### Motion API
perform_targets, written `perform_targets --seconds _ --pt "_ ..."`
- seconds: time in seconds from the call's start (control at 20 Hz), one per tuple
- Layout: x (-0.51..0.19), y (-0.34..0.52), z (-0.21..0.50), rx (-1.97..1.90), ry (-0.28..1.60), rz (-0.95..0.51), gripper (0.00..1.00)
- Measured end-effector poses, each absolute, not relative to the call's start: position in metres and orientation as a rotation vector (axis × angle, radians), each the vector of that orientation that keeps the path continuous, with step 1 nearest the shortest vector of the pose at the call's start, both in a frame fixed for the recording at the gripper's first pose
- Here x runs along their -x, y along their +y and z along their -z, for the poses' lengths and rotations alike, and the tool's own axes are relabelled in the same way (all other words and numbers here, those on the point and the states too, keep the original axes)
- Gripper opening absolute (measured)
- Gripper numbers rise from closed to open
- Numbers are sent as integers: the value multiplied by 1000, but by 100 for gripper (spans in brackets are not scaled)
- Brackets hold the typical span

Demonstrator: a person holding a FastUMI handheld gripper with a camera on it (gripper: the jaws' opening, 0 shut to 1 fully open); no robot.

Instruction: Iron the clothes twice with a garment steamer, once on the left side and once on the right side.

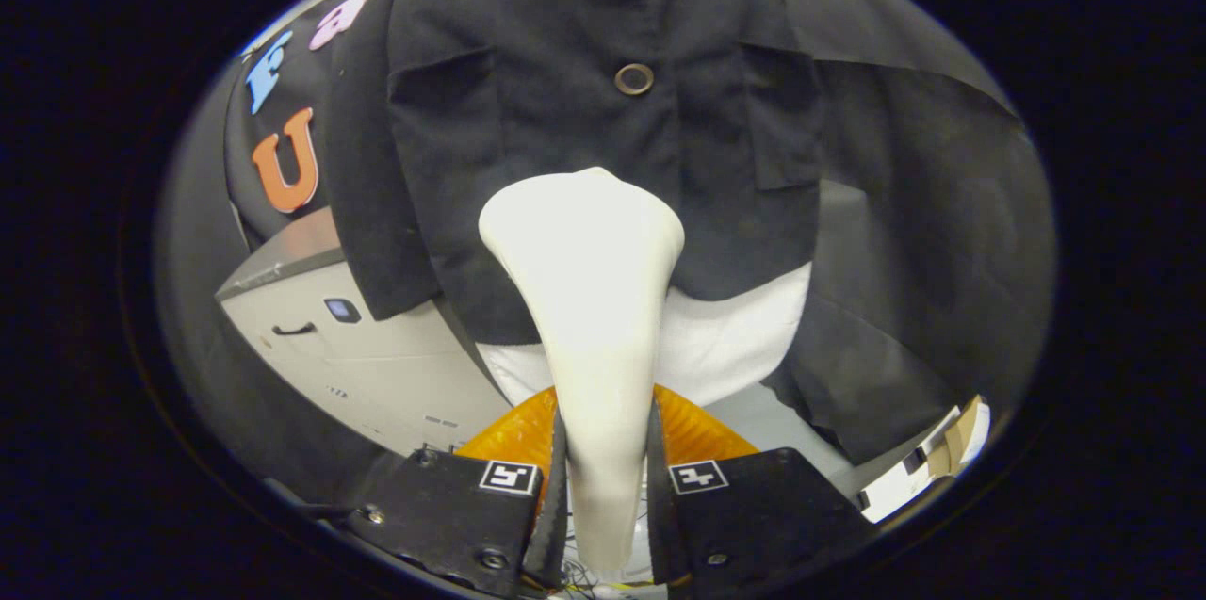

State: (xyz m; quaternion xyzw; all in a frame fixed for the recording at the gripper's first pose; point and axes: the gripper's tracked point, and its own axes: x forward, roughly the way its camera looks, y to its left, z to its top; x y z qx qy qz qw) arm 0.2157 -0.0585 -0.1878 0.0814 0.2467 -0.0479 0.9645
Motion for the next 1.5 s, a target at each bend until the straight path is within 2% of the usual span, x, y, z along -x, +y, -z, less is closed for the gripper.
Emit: perform_targets --seconds 0.3,0.5,0.85,1.2,1.5 --pt "-190 -121 92 -248 364 154 37" --pt "-198 -163 10 -297 244 157 37" --pt "-243 -212 -119 -324 104 31 37" --pt "-281 -210 -191 -283 59 -72 37" --pt "-303 -194 -209 -246 59 -44 38"
